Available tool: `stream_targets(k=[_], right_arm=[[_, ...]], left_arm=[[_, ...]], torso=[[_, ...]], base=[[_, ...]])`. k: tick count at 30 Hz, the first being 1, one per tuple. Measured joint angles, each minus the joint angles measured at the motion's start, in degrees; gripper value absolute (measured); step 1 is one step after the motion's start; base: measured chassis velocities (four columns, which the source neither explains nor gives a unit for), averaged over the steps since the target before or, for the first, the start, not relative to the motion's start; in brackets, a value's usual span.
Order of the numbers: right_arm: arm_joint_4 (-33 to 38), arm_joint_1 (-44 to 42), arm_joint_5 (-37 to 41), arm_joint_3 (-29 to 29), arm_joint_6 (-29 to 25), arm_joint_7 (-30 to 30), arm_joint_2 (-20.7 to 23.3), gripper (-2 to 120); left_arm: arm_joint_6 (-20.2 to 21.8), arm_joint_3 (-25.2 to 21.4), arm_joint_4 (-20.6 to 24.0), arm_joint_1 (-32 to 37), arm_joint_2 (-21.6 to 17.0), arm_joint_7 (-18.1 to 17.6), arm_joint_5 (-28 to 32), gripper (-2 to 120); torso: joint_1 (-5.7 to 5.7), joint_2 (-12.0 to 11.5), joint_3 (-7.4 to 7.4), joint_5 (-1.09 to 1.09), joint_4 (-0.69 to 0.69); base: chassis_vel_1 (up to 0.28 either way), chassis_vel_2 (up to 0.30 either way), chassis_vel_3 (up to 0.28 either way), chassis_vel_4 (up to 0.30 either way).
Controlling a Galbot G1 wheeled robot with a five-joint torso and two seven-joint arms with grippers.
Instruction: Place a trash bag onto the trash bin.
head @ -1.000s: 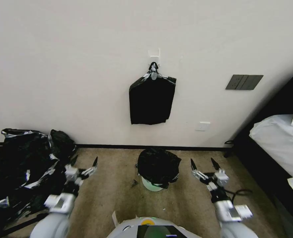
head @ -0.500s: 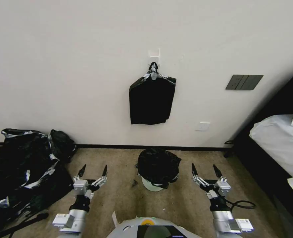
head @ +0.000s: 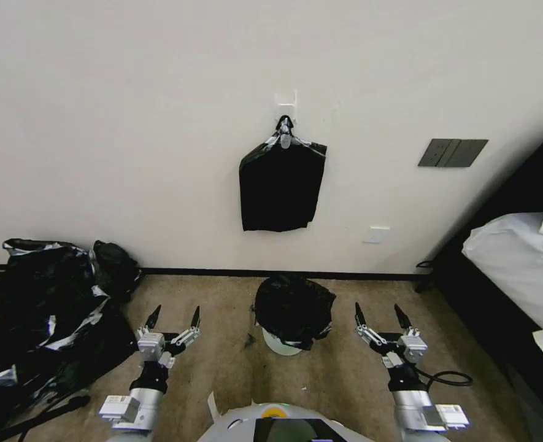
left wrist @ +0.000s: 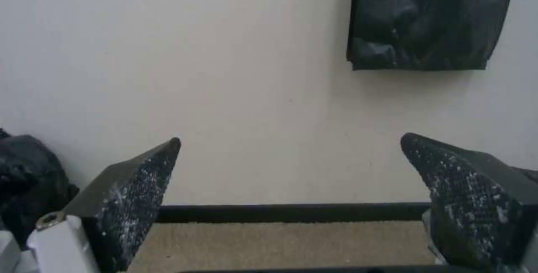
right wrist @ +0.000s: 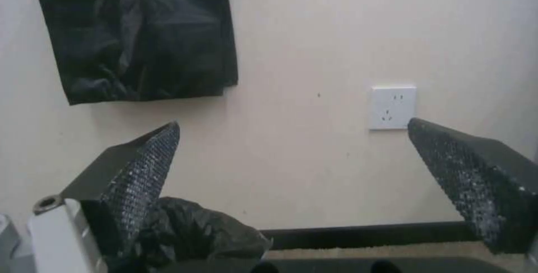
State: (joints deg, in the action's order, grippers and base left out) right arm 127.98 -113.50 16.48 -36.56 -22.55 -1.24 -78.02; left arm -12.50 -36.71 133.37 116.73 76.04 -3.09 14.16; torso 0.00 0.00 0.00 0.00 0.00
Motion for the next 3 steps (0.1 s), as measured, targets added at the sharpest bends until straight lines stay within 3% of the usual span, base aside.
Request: stream_targets(k=[3], right_arm=[[0.01,0.01,0.01,0.01,0.02,-0.01,0.02,100]], left_arm=[[0.01,0.0,-0.03,-0.02,-0.02,-0.01,0.04,100]], torso=[[0.0,0.0,0.0,0.0,0.0]], base=[[0.0,0.0,0.0,0.0]])
